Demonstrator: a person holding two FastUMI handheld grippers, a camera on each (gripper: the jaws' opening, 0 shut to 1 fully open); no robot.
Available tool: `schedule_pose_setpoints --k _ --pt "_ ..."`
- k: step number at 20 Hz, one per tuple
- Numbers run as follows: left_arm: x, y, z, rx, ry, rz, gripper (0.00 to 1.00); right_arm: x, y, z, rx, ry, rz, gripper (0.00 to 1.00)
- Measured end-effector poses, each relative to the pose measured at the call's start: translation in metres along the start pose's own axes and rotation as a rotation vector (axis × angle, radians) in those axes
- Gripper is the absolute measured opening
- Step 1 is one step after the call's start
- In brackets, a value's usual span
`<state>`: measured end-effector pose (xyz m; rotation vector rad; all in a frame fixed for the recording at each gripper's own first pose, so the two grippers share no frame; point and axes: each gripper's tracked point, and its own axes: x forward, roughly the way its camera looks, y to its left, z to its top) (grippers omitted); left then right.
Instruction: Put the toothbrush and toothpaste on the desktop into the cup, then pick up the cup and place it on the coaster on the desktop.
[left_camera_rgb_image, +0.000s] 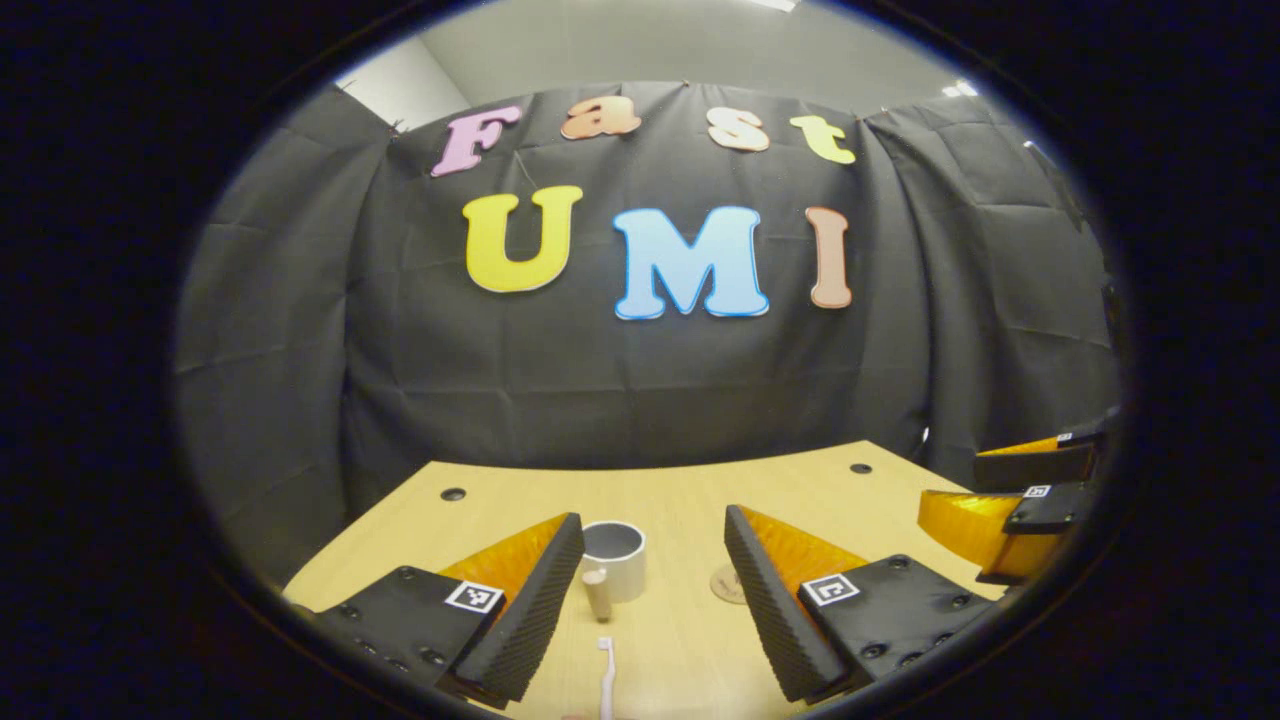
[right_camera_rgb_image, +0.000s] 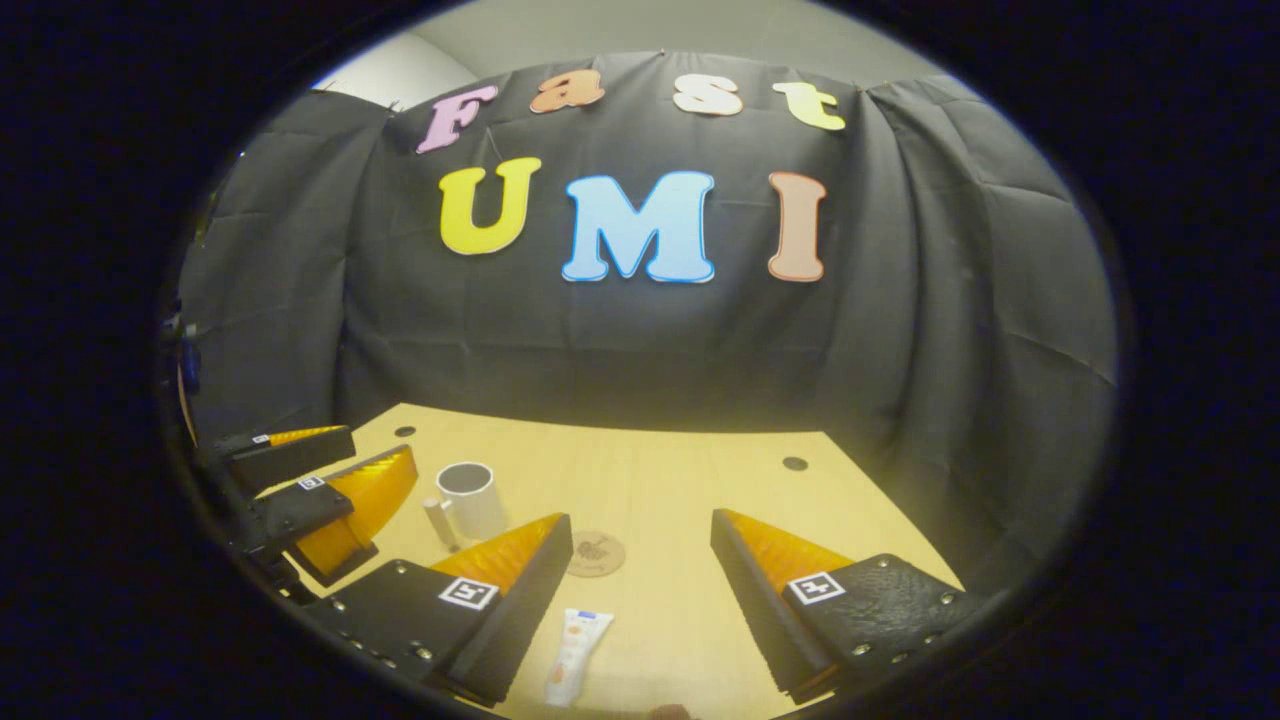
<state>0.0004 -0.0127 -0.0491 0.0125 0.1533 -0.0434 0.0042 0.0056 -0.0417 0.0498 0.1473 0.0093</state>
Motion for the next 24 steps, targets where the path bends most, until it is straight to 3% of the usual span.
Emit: schedule_pose_setpoints --k 1,2,5,6,7,15,24 --pt "0.001 0.003 -0.008 -0.017 0.025 0.004 1.0 0.002 0.002 -0.005 0.008 0.025 0.004 0.89" --pt "0.002 0.007 -0.017 -0.032 0.055 0.012 0.93 0.004 0.005 -0.012 0.014 0.049 0.01 0.9" --pt "0.008 0.017 -0.047 -0.055 0.163 0.033 0.93 0.008 0.018 -0.03 0.013 0.113 0.032 0.89" --pt "0.009 0.021 -0.058 -0.062 0.2 0.044 1.0 0.01 0.02 -0.036 0.008 0.137 0.036 0.9" --pt "0.011 0.024 -0.069 -0.071 0.24 0.048 0.93 0.013 0.025 -0.043 0.006 0.164 0.047 0.89" --pt "0.014 0.037 -0.136 -0.144 0.496 0.074 0.93 0.023 0.044 -0.103 0.052 0.417 0.097 0.9" --pt "0.006 0.045 -0.205 -0.149 0.809 0.068 0.94 0.018 0.061 -0.179 0.052 0.742 0.141 0.91"
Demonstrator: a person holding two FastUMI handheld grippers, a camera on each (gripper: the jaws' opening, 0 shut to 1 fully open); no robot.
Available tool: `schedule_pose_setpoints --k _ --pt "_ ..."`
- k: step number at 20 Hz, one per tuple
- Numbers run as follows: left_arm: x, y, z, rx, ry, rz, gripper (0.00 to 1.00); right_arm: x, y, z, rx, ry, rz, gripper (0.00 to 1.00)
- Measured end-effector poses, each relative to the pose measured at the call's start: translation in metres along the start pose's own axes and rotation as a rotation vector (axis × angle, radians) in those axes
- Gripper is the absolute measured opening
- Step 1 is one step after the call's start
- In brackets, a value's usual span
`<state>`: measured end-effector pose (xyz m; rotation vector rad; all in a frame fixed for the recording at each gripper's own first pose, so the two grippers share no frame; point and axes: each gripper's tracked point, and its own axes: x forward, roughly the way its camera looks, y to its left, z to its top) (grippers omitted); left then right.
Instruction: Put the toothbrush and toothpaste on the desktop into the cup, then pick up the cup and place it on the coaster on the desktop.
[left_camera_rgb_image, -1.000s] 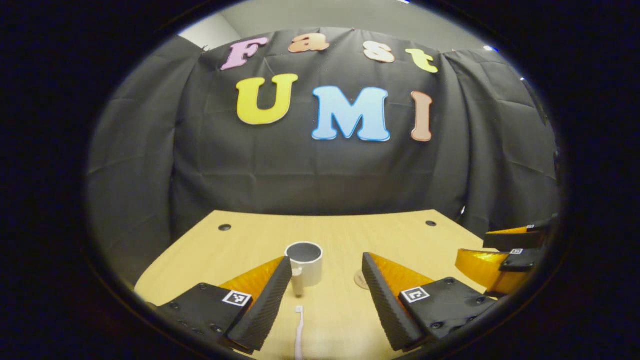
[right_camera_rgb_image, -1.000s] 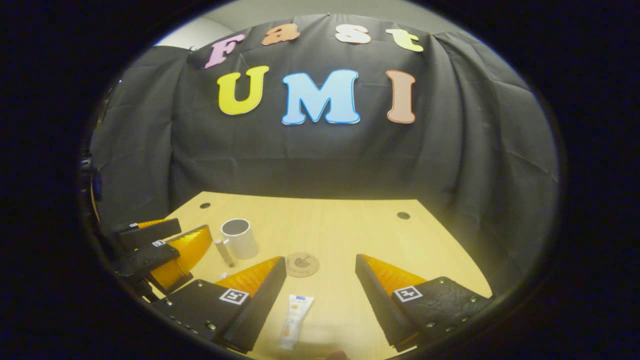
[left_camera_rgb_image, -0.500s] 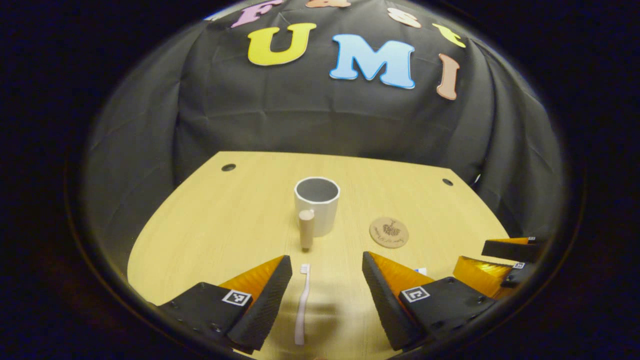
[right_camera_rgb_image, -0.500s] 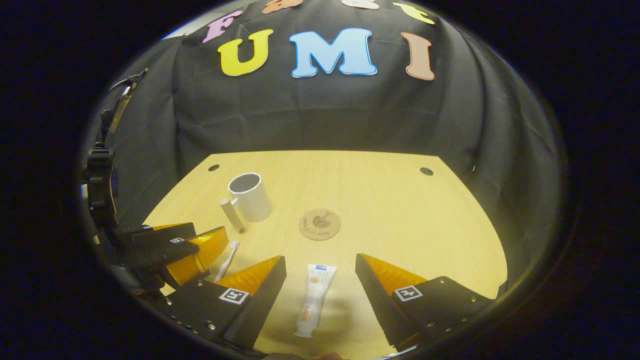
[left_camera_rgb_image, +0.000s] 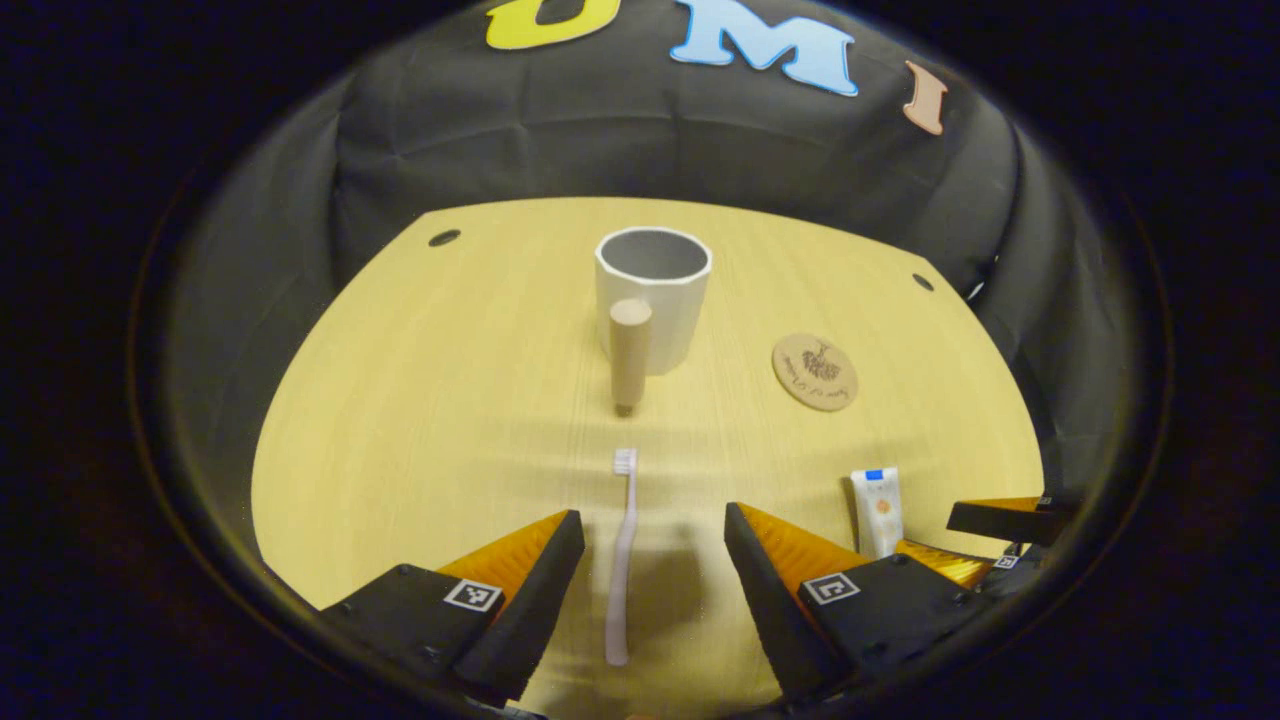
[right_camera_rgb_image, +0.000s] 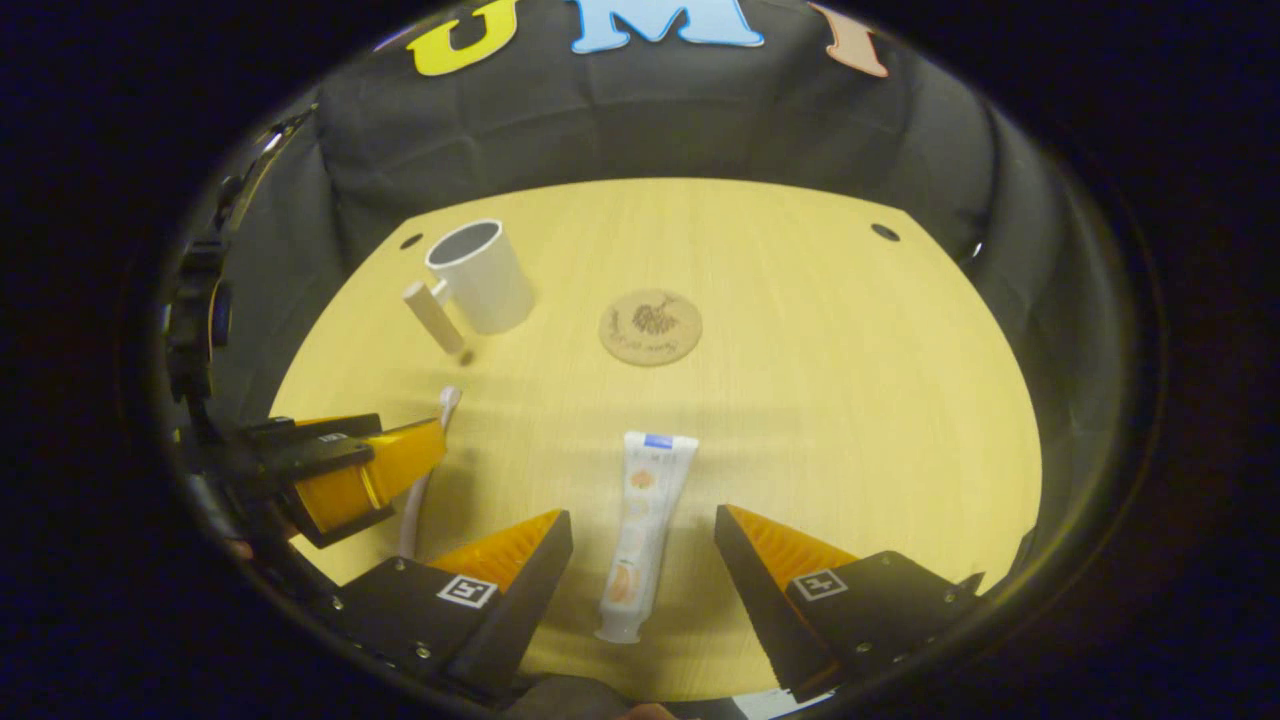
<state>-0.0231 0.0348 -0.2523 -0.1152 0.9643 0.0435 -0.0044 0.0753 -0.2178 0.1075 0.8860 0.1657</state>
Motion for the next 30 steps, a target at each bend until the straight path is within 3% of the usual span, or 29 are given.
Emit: schedule_pose_setpoints --k 4,5,8,11,15,18,20,21,22,23,24,25,26,27,28,29,30 --pt "0.013 0.004 -0.024 0.0 0.133 -0.006 0.94 0.014 0.003 -0.018 0.004 0.107 0.013 0.91" --pt "0.015 0.006 -0.028 0.0 0.155 0.0 1.0 0.016 0.002 -0.021 0.007 0.126 0.011 0.91" --pt "0.02 0.01 -0.04 -0.016 0.222 0.005 1.0 0.02 0.002 -0.027 0.016 0.179 0.01 0.91" --pt "0.021 0.011 -0.04 0.021 0.242 0.009 0.92 0.03 0.002 -0.029 0.017 0.203 0.007 0.91" --pt "0.02 0.014 -0.042 0.066 0.265 0.03 0.91 0.034 -0.003 -0.026 0.014 0.21 -0.008 0.9" --pt "0.019 0.017 -0.045 0.058 0.271 0.043 0.67 0.035 -0.006 -0.023 0.01 0.21 -0.02 0.9" --pt "0.017 0.016 -0.047 0.041 0.279 0.05 0.64 0.036 -0.009 -0.024 -0.007 0.214 -0.036 0.8" --pt "0.02 0.018 -0.049 0.031 0.278 0.055 0.39 0.035 -0.009 -0.023 -0.012 0.215 -0.036 0.74" --pt "0.017 0.017 -0.049 0.028 0.276 0.055 0.36 0.037 -0.012 -0.025 -0.015 0.215 -0.048 0.74" --pt "0.018 0.018 -0.049 0.033 0.279 0.054 0.33 0.036 -0.011 -0.024 -0.016 0.215 -0.055 0.62" --pt "0.02 0.019 -0.048 0.03 0.277 0.06 0.36 0.035 -0.015 -0.025 -0.026 0.211 -0.066 0.61" --pt "0.019 0.017 -0.049 0.018 0.279 0.059 0.31 0.034 -0.017 -0.024 -0.013 0.207 -0.065 0.55" --pt "0.017 0.017 -0.049 0.034 0.28 0.059 0.18 0.034 -0.014 -0.025 -0.016 0.208 -0.061 0.45" --pt "0.016 0.017 -0.049 0.042 0.279 0.056 0.18 0.035 -0.017 -0.026 -0.013 0.202 -0.073 0.47" --pt "0.017 0.017 -0.048 0.023 0.272 0.062 0.25 0.037 -0.016 -0.027 0.003 0.201 -0.068 0.36" --pt "0.015 0.017 -0.047 0.024 0.264 0.059 0.13 0.034 -0.017 -0.026 0.002 0.189 -0.057 0.32" --pt "0.016 0.017 -0.049 0.032 0.261 0.05 0.22 0.035 -0.017 -0.025 0.023 0.18 -0.05 0.32"
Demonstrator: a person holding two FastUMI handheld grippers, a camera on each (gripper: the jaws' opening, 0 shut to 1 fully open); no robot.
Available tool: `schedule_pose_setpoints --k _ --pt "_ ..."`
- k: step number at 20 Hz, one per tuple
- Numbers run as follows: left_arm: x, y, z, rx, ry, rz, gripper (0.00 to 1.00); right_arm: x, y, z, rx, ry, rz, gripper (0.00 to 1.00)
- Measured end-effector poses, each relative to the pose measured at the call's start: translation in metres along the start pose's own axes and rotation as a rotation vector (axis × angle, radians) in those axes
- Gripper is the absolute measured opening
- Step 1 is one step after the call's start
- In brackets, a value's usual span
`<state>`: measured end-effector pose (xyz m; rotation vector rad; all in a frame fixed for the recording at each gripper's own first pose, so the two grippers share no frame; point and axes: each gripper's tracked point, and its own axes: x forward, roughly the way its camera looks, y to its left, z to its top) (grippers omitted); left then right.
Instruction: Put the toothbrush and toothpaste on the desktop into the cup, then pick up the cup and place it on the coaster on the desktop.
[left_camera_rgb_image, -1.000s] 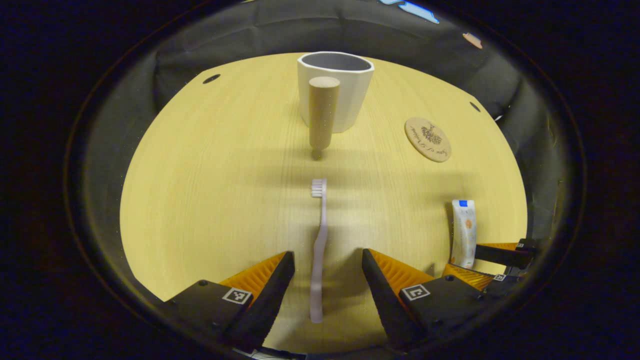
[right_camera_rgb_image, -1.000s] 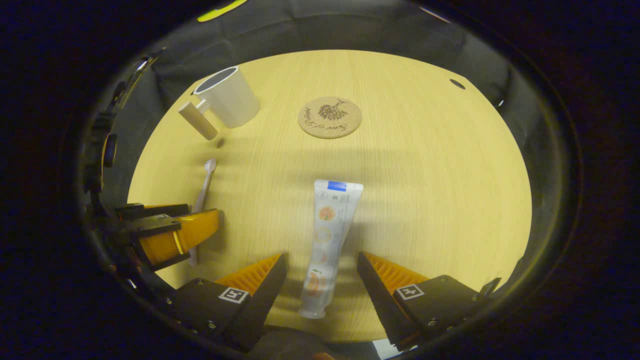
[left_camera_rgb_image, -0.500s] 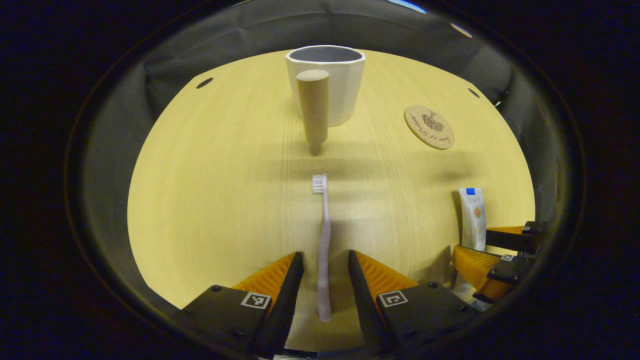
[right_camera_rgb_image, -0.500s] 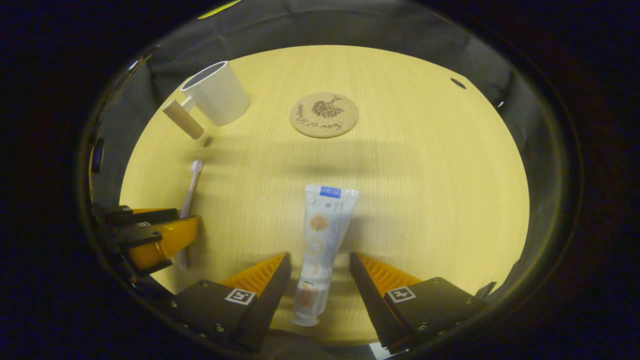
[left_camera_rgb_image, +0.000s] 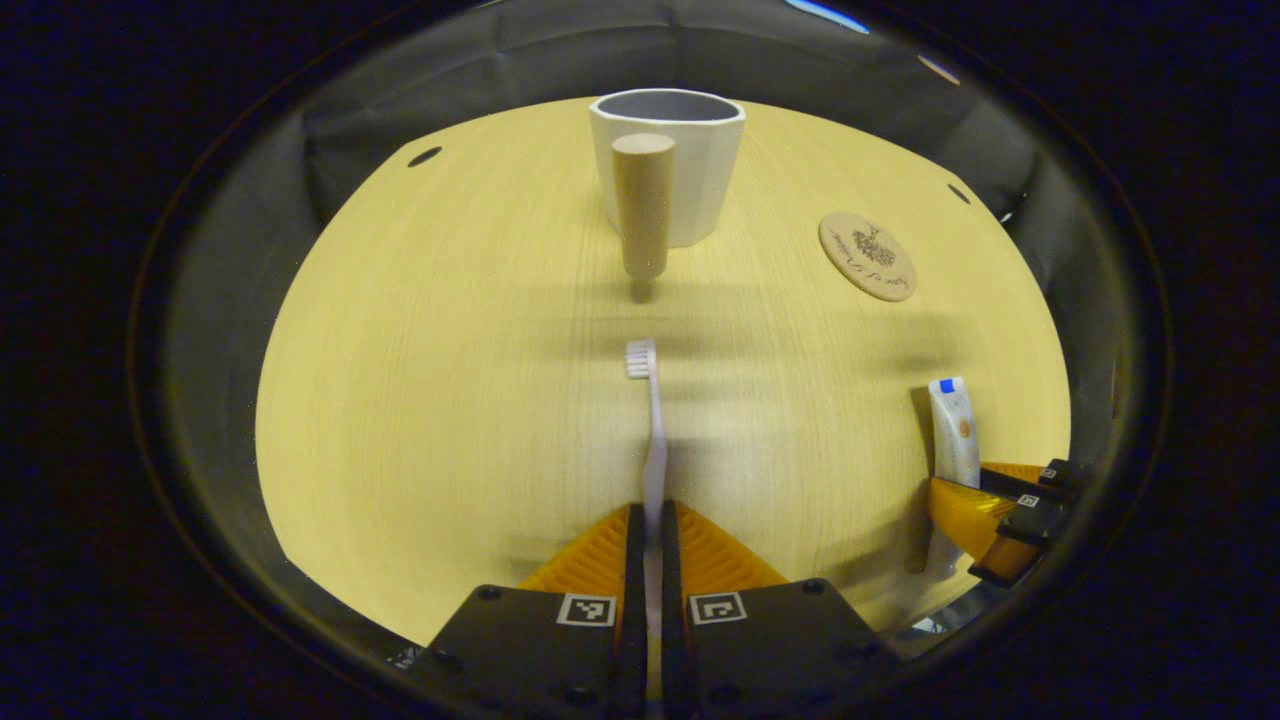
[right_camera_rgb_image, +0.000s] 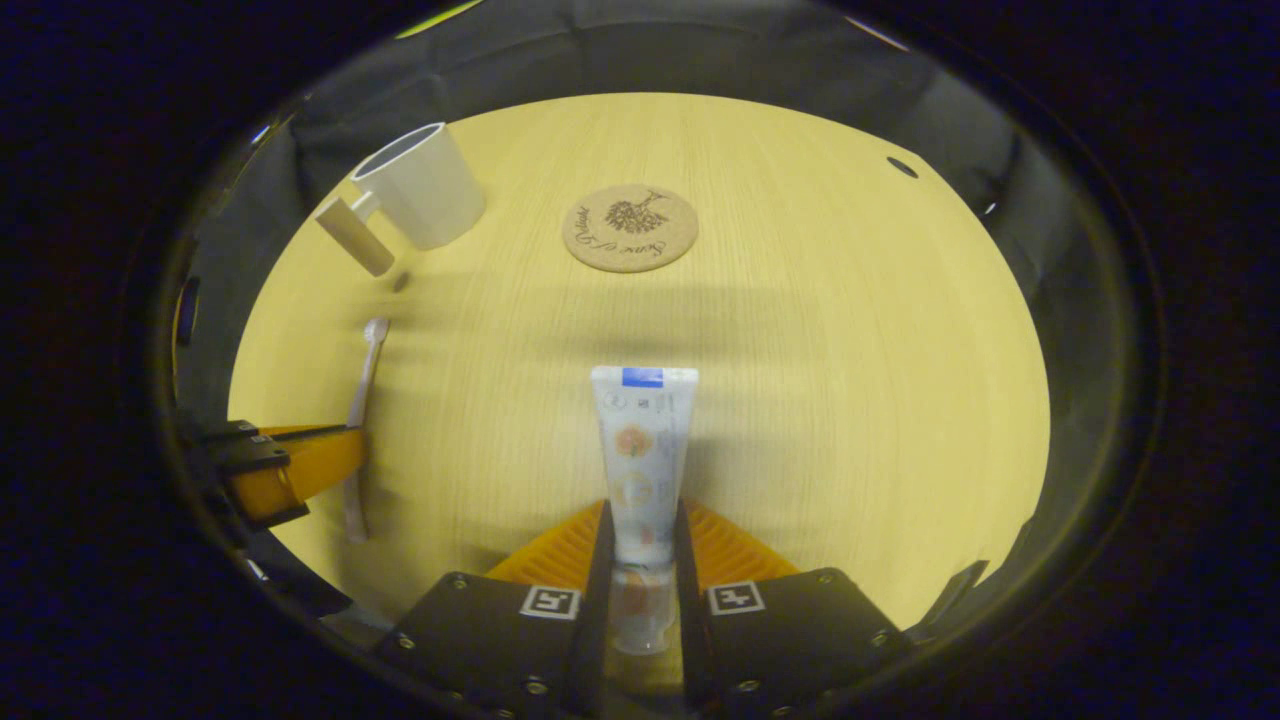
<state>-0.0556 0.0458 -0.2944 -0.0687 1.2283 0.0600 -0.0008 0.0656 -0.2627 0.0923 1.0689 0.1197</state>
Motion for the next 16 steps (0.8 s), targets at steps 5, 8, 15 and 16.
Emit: schedule_pose_setpoints --k 5,8,15,16 --pt "0.0 0.001 0.002 0.0 -0.036 -0.02 0.08 -0.003 0.0 0.0 0.045 -0.041 0.051 0.19" --pt "-0.006 -0.002 0.002 -0.033 -0.068 -0.044 0.08 -0.011 -0.007 0.007 0.045 -0.095 0.047 0.19" --pt "-0.044 -0.004 0.022 -0.091 -0.267 -0.08 0.08 -0.051 -0.011 0.035 0.079 -0.268 0.121 0.19" --pt "-0.052 -0.003 0.027 -0.089 -0.3 -0.079 0.08 -0.056 -0.012 0.039 0.084 -0.292 0.127 0.19"
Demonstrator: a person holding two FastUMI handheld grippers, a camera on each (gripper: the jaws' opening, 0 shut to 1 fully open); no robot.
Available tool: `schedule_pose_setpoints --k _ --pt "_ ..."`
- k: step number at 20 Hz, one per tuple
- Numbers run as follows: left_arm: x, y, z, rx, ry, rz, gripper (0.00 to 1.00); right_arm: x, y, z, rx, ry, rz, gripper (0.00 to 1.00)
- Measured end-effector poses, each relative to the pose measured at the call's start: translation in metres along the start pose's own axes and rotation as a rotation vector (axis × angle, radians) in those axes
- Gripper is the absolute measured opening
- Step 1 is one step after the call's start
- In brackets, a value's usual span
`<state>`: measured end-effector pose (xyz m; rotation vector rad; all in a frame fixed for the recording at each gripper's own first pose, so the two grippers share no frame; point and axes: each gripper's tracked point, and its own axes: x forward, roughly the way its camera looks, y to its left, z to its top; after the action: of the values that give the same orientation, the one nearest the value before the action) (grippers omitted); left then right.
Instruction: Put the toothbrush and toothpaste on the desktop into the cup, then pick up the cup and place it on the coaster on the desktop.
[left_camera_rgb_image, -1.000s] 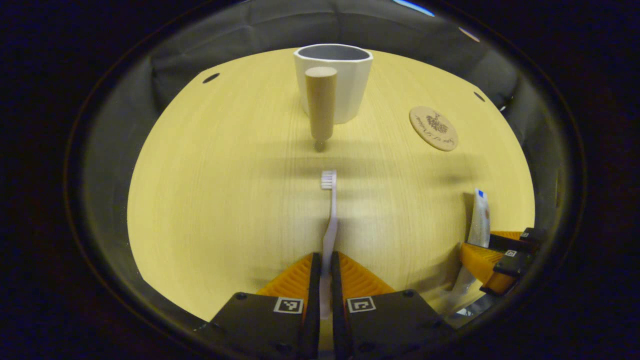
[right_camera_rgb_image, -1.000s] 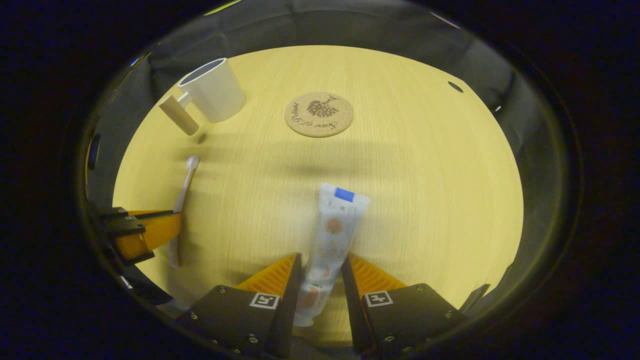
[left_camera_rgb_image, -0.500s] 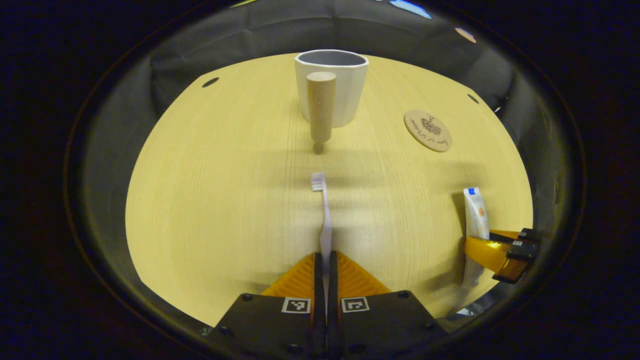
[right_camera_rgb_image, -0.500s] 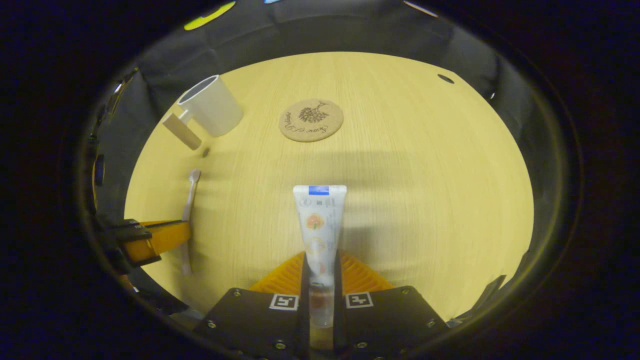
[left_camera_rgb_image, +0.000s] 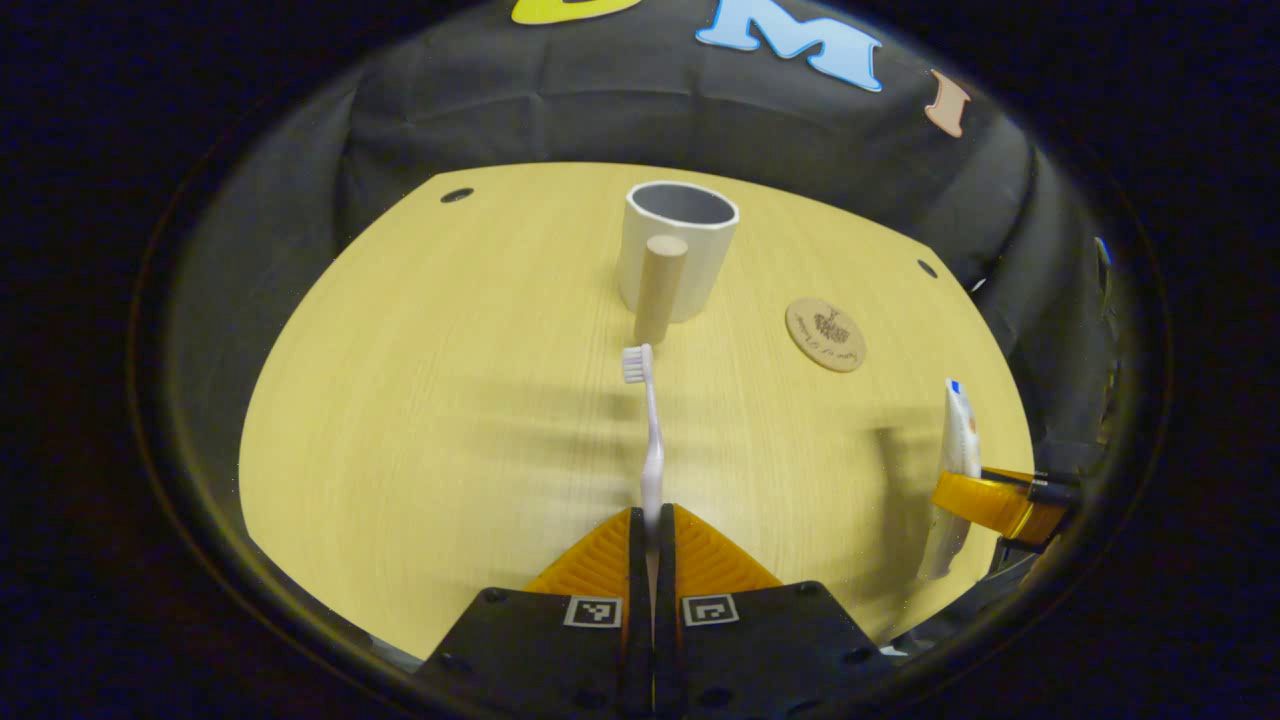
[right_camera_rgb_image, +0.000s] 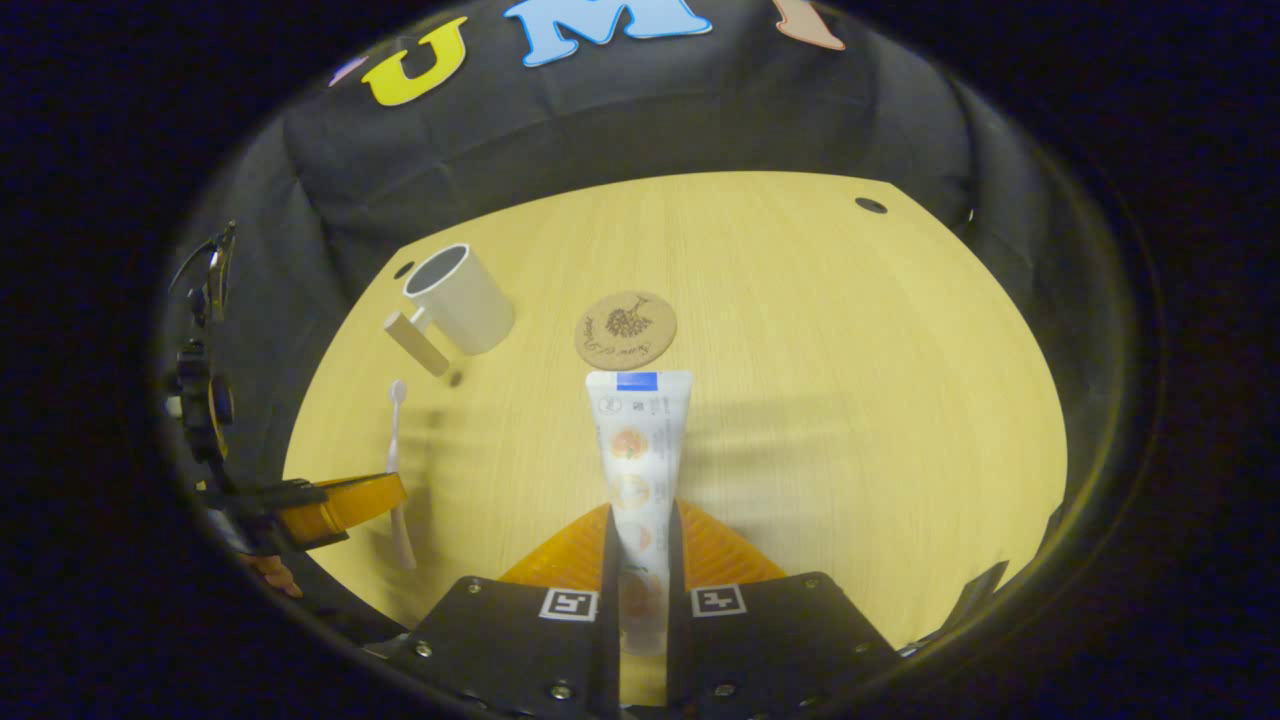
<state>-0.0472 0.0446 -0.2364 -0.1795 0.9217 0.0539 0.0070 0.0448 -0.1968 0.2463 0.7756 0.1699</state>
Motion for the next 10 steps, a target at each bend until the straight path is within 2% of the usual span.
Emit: schedule_pose_setpoints --k 5,10 --pt "-0.033 0.0 0.041 0.031 -0.176 -0.003 0.07 -0.014 0.005 0.023 0.01 -0.091 0.035 0.19" --pt "-0.056 -0.011 0.087 0.035 -0.347 -0.039 0.07 -0.026 0.015 0.051 0.005 -0.207 0.078 0.19"
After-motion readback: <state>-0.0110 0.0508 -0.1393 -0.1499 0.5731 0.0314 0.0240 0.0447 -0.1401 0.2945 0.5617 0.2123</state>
